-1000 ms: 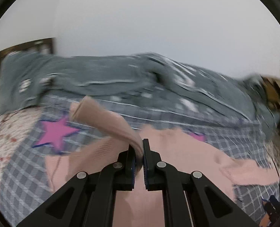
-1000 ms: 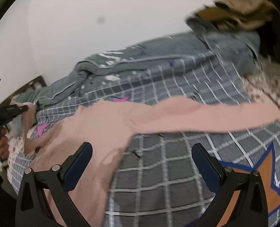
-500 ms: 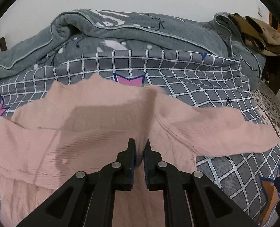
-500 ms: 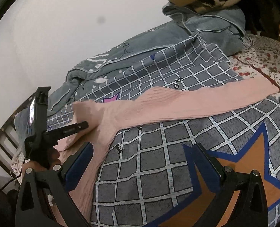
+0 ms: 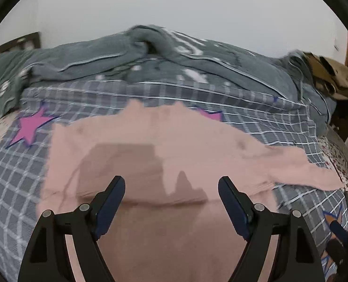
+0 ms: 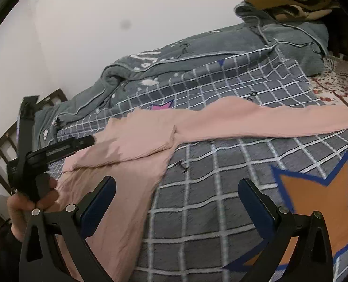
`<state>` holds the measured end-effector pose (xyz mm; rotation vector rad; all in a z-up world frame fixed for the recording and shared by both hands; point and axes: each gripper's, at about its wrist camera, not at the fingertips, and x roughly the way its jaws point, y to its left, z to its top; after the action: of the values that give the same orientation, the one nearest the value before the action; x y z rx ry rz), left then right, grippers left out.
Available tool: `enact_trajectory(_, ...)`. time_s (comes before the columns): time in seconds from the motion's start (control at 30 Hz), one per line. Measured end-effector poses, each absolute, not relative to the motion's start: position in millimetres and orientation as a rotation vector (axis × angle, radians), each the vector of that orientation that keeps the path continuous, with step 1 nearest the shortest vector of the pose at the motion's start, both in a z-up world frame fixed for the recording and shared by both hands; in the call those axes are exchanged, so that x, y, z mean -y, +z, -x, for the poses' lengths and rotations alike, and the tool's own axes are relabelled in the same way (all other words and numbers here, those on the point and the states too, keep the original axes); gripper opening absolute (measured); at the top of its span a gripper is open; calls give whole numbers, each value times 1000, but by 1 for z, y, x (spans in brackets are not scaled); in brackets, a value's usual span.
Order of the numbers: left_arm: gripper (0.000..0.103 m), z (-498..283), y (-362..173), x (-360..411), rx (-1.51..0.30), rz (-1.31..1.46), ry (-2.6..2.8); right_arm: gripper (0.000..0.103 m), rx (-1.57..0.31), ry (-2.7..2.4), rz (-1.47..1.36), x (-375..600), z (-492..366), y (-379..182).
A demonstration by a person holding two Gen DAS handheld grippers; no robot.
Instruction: Fold small clothes
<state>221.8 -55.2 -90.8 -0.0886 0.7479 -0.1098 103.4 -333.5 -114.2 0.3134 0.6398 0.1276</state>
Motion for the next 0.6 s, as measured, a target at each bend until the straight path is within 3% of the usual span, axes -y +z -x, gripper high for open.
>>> enact_trajectory(0.23,81,-162,-95,-36,-779,99,35,99,-611,152,-173,289,-76,-112)
enact_trajectory(0.4,81,-121,-101,-90,-789,120,74,87,-632,186,-147,268,-61,-110)
enact_trajectory(0.6,79,-88,-125,-124,-830,260,35,86,-635,174,-112,249,-30,-109)
